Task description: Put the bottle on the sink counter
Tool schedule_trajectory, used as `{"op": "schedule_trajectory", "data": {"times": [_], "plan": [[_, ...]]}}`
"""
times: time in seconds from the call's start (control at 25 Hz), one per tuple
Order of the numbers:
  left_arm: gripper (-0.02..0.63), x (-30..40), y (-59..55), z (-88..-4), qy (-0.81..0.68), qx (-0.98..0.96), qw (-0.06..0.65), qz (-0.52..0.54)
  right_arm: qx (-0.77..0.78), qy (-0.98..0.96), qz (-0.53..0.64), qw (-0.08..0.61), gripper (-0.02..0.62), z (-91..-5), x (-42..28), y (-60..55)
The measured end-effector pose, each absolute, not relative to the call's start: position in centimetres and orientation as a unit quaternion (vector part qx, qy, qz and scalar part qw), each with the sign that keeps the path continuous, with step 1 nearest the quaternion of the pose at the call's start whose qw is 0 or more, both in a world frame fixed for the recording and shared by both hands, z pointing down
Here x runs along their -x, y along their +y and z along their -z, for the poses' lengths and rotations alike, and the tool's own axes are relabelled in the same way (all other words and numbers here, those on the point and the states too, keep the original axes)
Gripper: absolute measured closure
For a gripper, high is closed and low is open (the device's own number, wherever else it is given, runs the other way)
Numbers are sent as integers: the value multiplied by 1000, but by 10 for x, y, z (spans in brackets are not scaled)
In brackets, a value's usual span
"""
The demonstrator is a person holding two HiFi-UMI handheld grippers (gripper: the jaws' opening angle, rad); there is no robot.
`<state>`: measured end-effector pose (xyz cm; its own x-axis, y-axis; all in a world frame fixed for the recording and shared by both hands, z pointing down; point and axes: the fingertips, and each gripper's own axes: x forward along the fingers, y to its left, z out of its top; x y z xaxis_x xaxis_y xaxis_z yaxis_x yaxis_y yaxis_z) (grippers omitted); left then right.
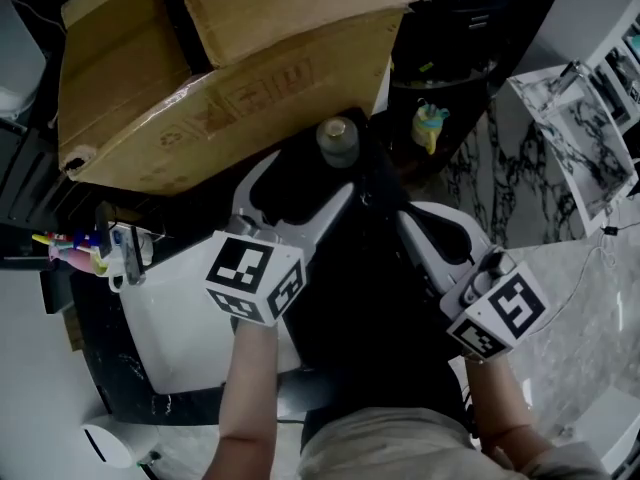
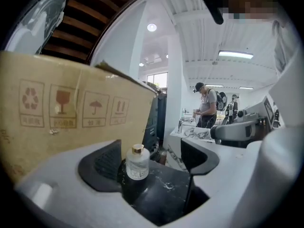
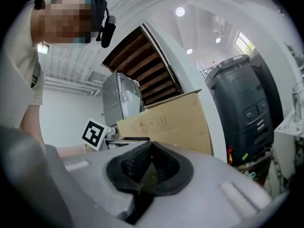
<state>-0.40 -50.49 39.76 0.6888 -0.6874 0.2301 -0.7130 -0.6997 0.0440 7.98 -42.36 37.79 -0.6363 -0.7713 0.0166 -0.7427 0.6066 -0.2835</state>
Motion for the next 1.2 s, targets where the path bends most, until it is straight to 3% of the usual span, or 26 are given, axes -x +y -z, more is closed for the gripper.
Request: {"op": "schedule_trajectory", "data": {"times": [0.24, 0.4, 0.88, 1.08, 1.2], "plan": [[210, 11, -444, -343, -352, -935, 43, -31, 432, 894, 107, 53, 592, -354, -59, -377], [279, 13, -409, -319, -342, -939, 43, -11, 438, 893, 85, 57, 592, -328, -54, -347], [328, 58, -296, -276, -340, -939, 45, 40, 422, 904, 30, 62, 592, -276, -4, -267], [447, 64, -261, -273, -329, -941, 53, 63, 412, 909, 19, 61, 592, -268, 19, -240], [551, 69, -248, -272, -322, -944, 50, 57, 408, 911, 16, 57, 592, -268, 28, -228]]}}
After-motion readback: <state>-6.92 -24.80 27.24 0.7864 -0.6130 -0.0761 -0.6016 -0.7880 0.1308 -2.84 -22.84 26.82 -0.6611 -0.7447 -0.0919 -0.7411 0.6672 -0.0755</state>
